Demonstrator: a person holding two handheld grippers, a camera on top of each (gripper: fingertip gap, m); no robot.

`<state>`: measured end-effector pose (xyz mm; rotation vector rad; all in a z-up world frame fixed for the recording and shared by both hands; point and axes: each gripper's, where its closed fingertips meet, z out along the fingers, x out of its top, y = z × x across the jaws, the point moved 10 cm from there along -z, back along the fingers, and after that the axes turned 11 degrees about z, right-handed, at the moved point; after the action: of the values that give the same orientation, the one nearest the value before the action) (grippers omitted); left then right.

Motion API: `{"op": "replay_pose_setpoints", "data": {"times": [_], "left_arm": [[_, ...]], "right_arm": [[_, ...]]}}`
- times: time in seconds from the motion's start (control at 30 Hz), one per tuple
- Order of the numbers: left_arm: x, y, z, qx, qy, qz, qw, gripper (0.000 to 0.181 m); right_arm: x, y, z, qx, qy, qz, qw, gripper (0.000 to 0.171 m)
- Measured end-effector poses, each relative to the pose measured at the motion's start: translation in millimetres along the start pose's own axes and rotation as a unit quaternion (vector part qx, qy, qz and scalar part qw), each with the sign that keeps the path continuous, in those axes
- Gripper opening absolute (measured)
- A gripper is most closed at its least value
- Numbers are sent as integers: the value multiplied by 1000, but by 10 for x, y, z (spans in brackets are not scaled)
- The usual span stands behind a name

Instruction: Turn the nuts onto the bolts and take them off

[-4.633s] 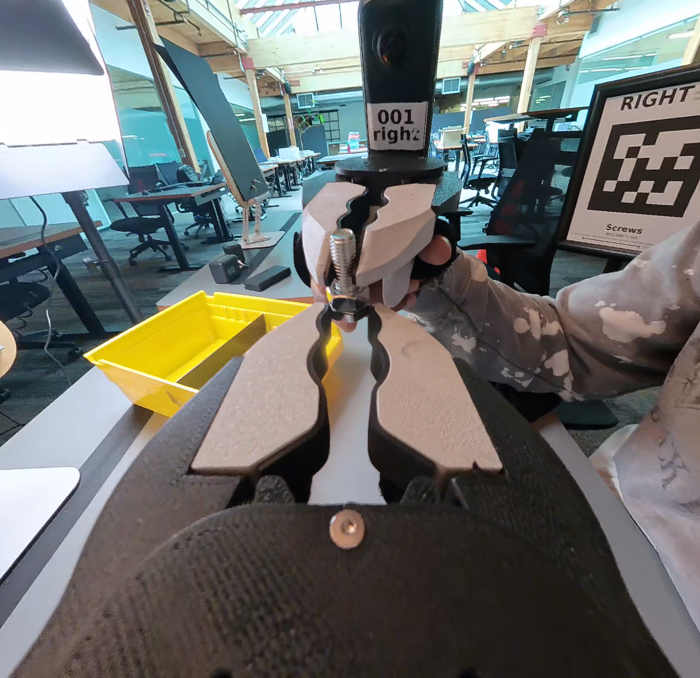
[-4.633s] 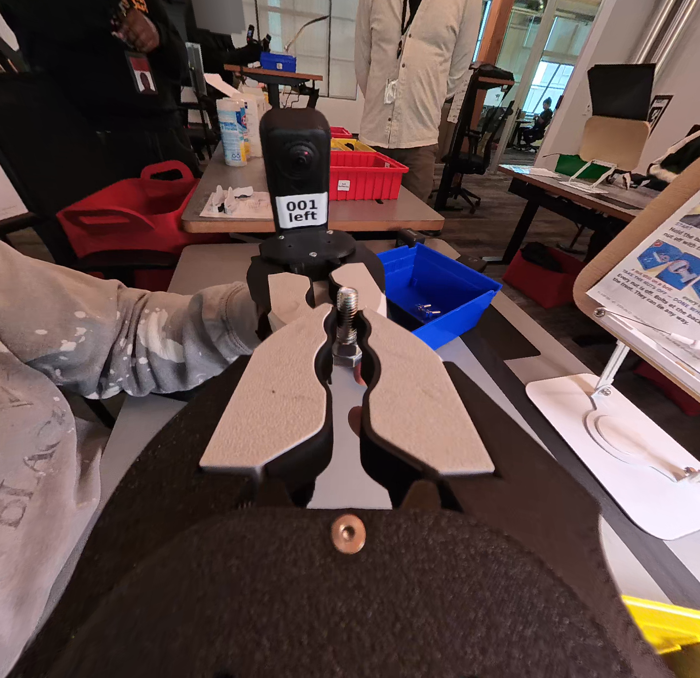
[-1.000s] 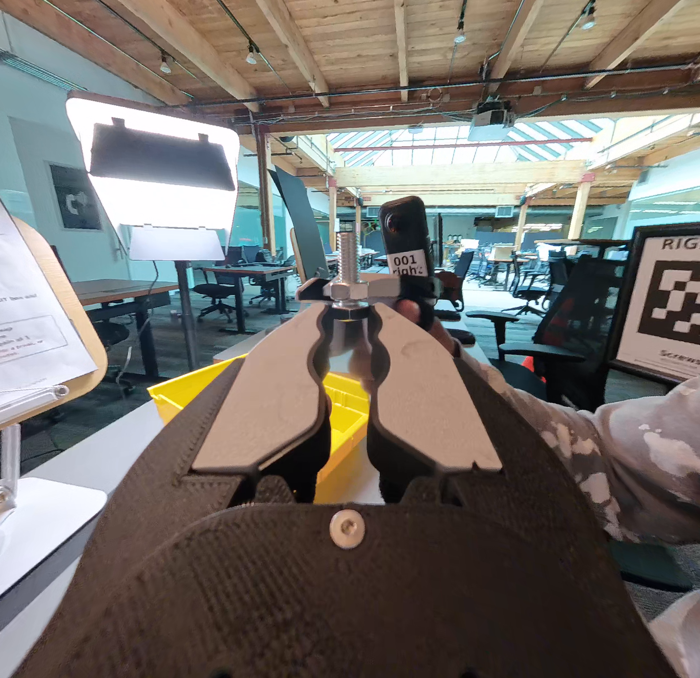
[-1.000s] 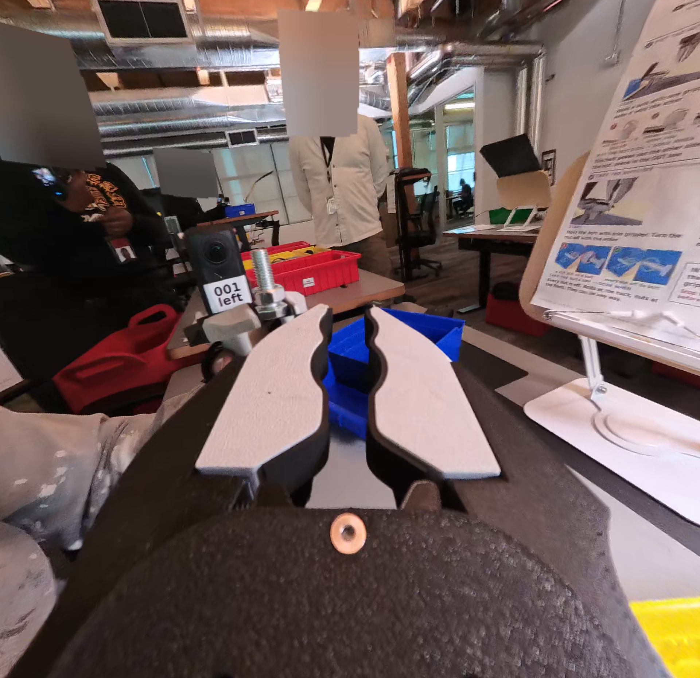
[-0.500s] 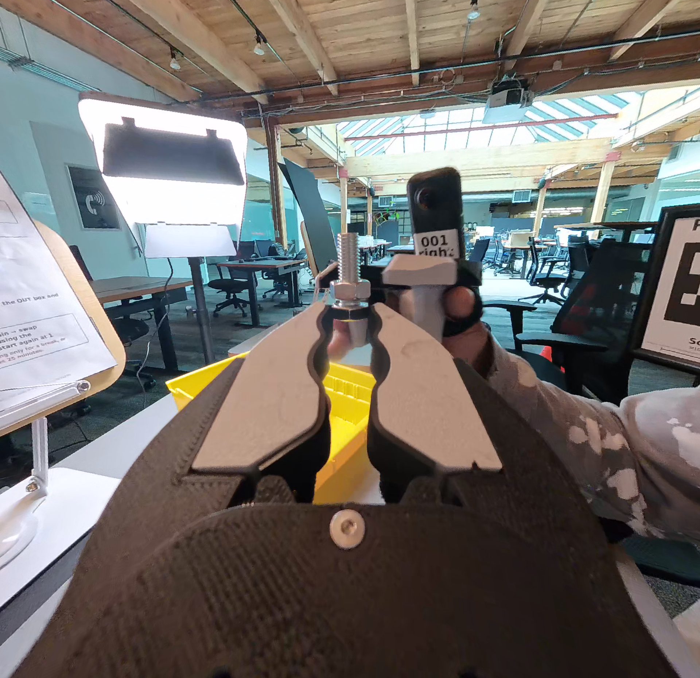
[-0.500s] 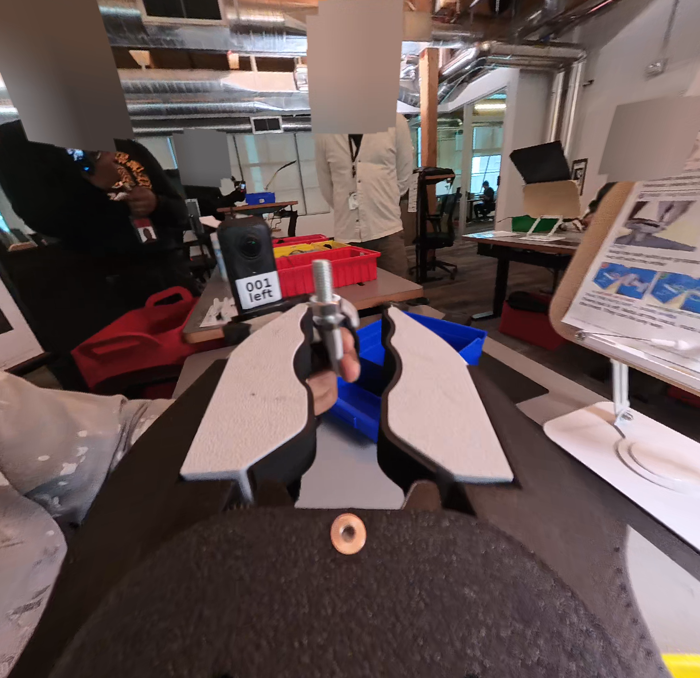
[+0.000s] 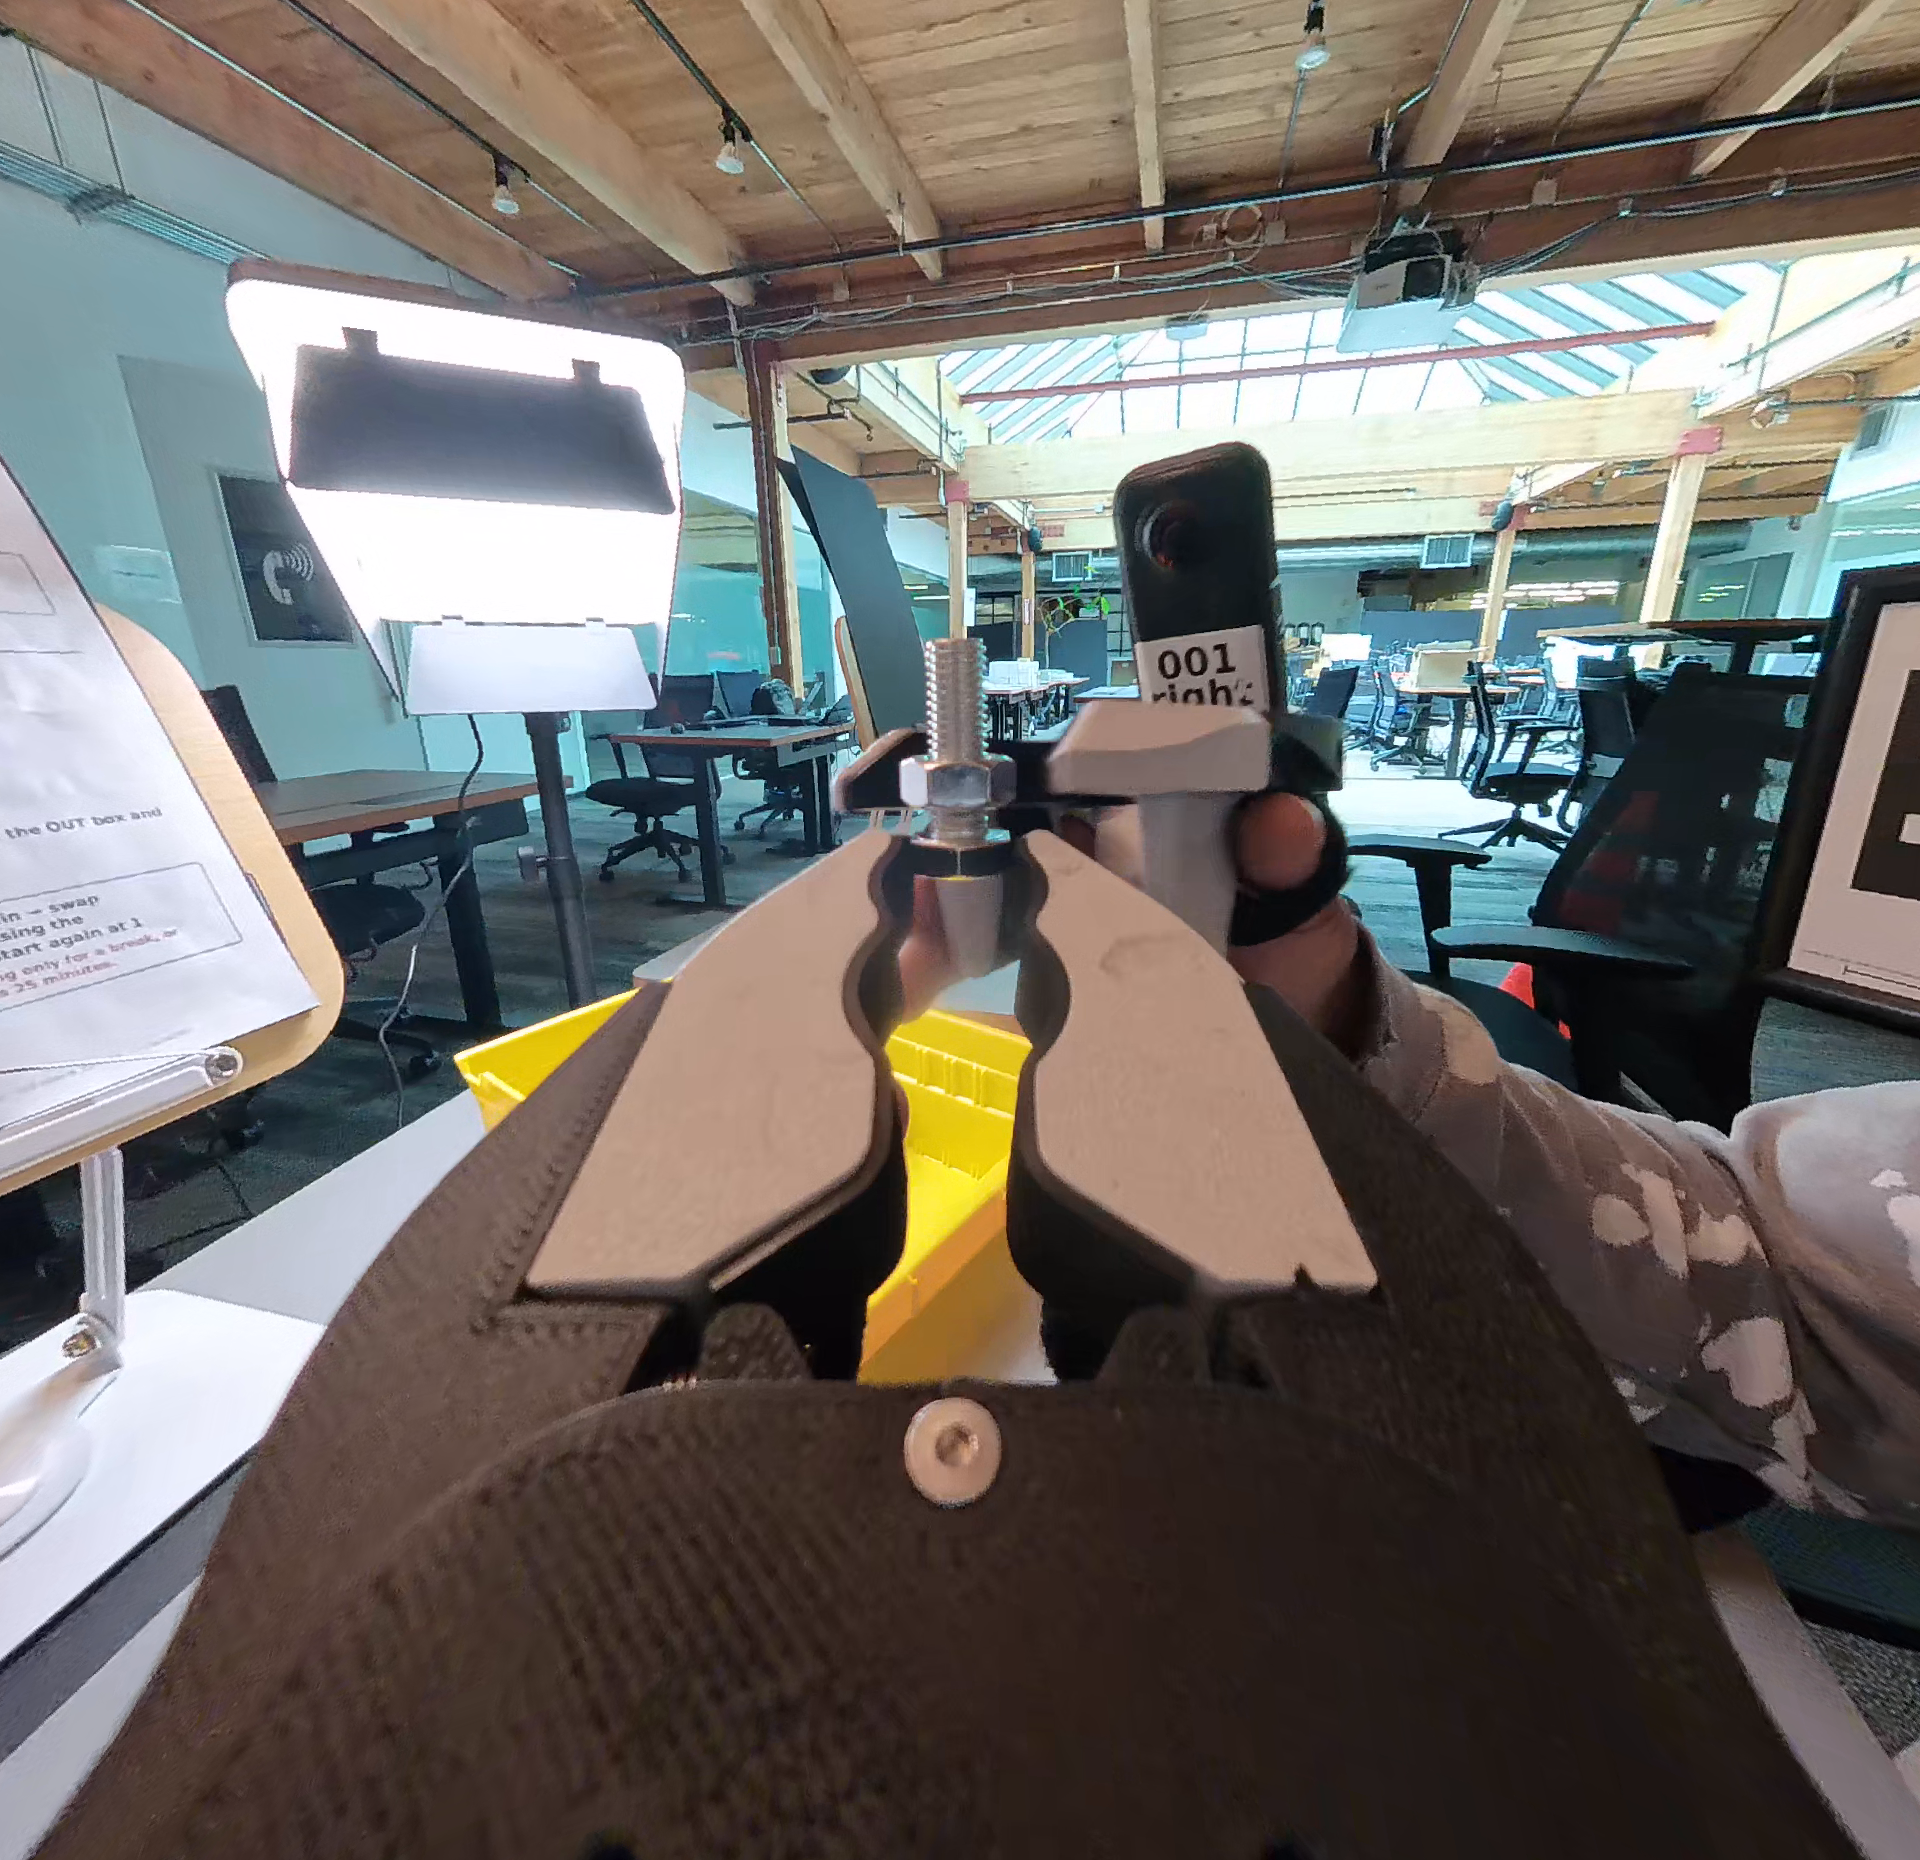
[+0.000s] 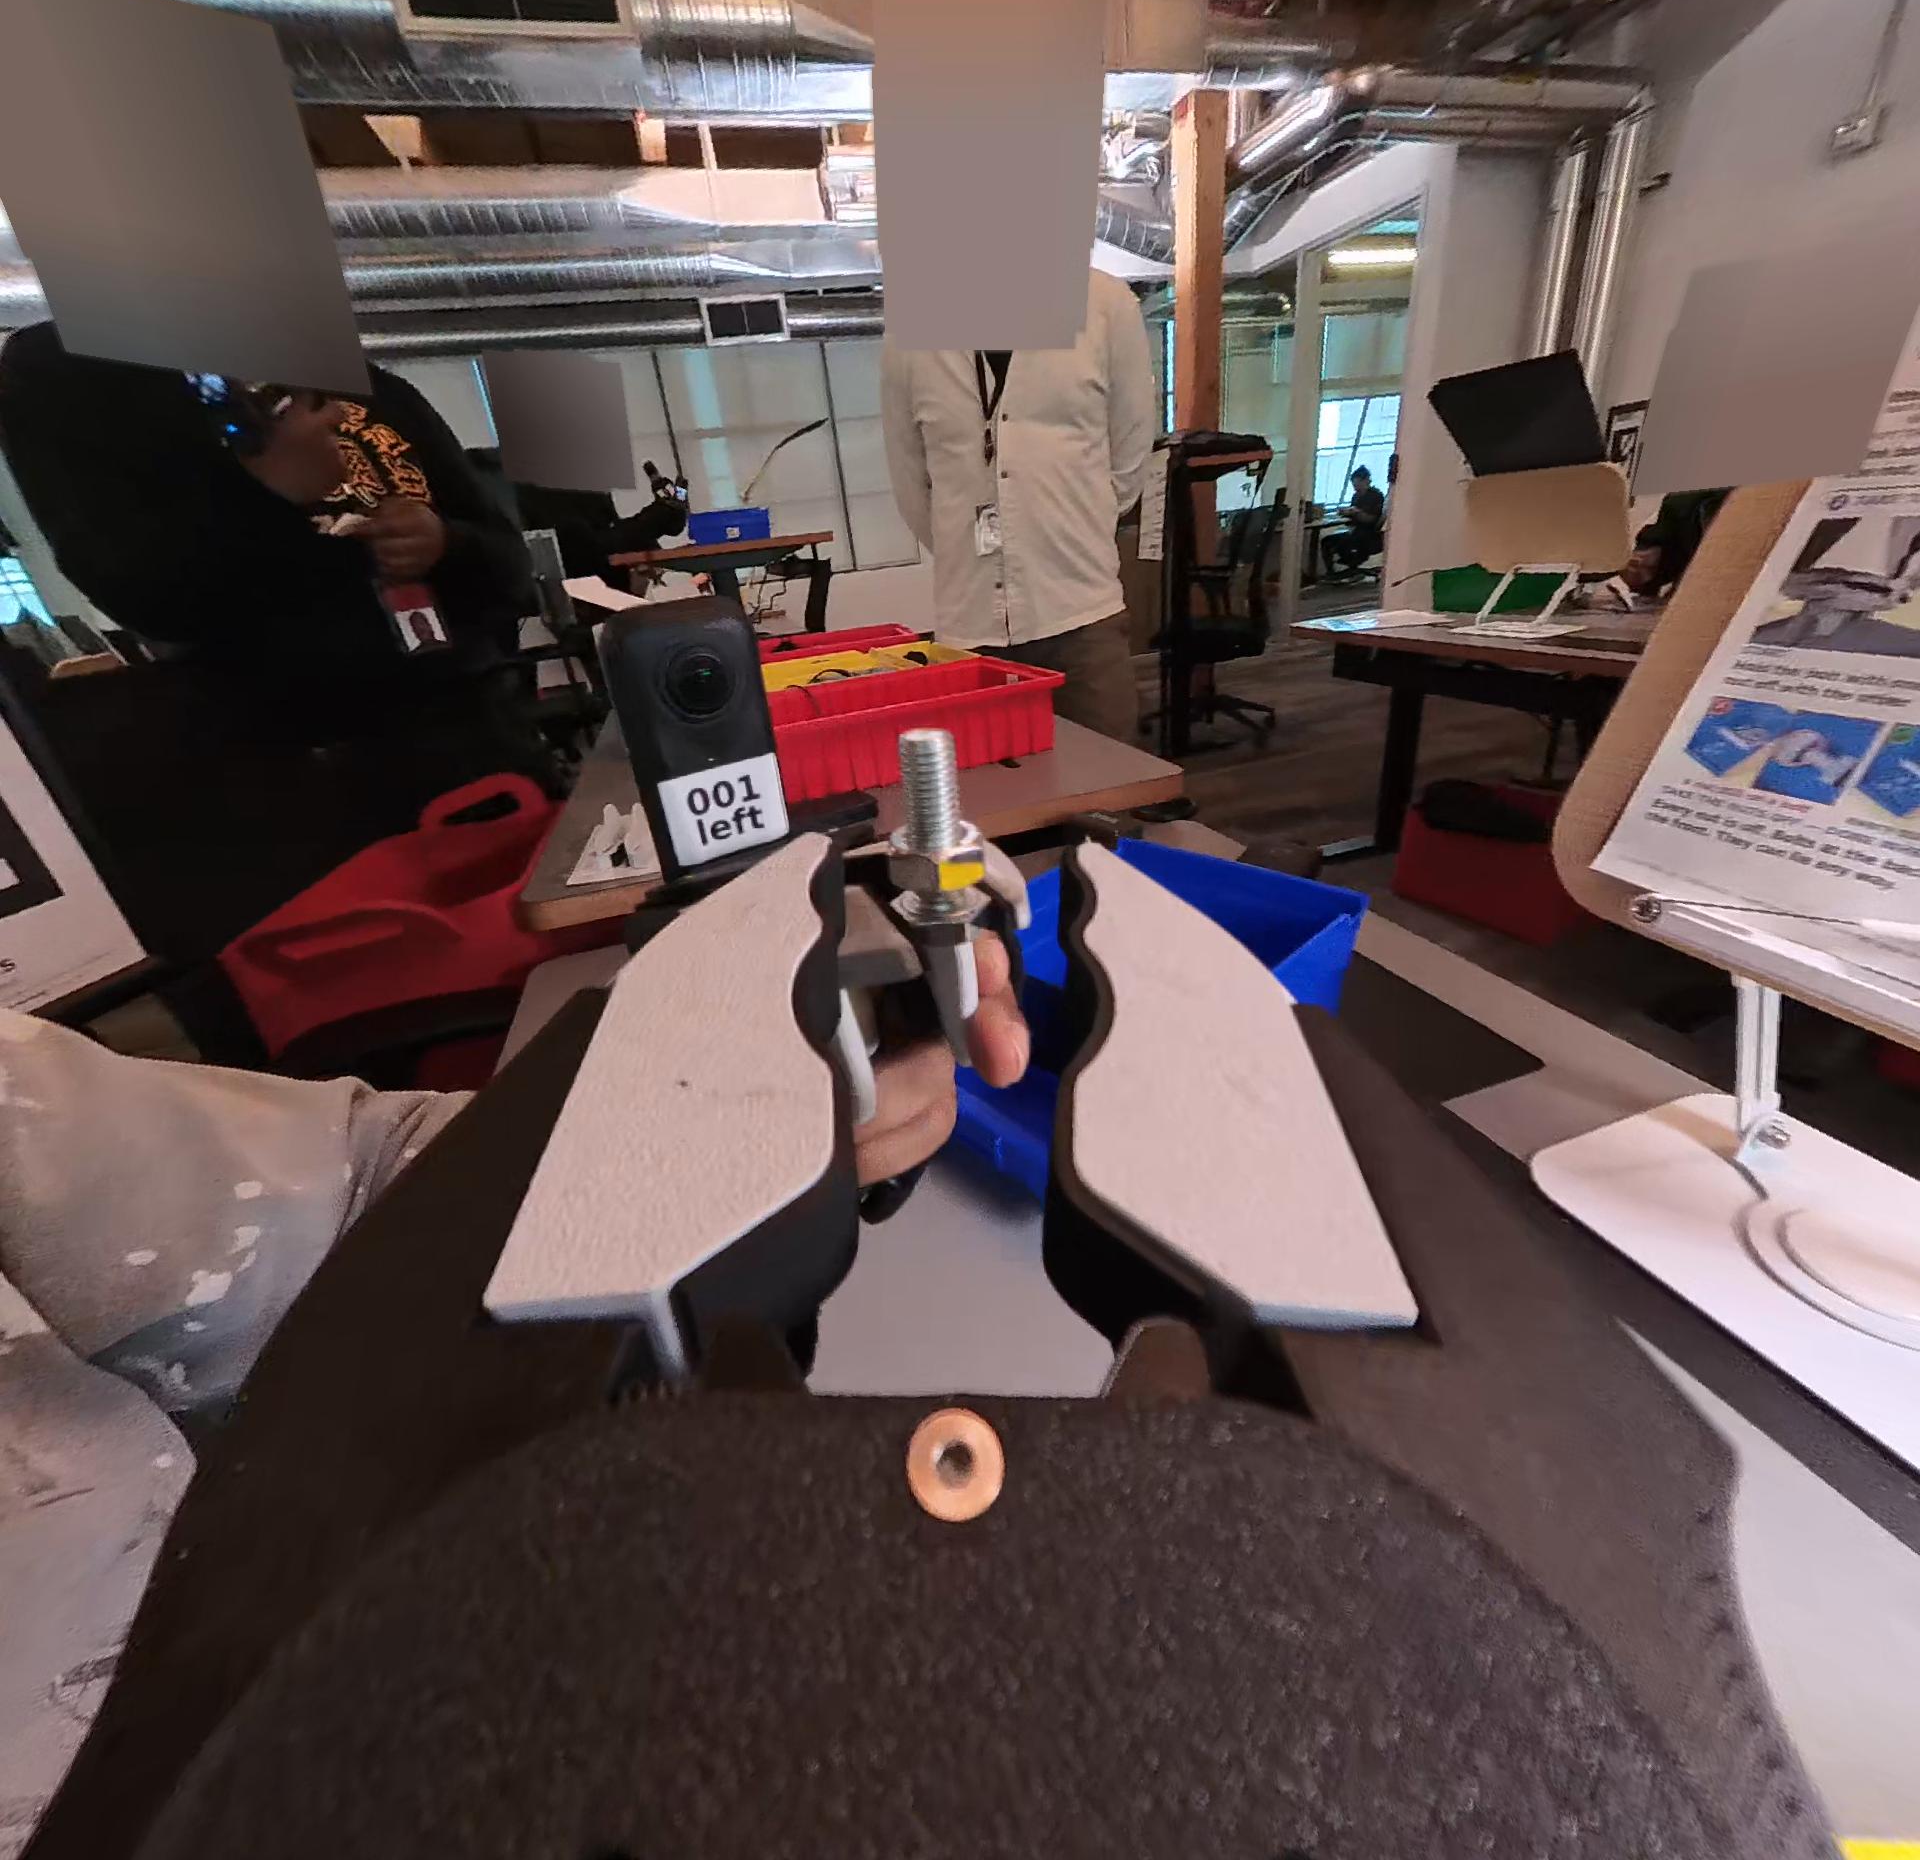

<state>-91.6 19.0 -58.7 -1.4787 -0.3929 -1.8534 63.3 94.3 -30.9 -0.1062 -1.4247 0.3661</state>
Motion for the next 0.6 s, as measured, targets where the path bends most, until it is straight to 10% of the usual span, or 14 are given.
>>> {"op": "replay_pose_setpoints", "data": {"times": [0.6], "left_arm": [[93, -5, -63, 1, 33, 0, 999, 18]], "right_arm": [[109, 201, -229, -59, 52, 10, 997, 19]]}}
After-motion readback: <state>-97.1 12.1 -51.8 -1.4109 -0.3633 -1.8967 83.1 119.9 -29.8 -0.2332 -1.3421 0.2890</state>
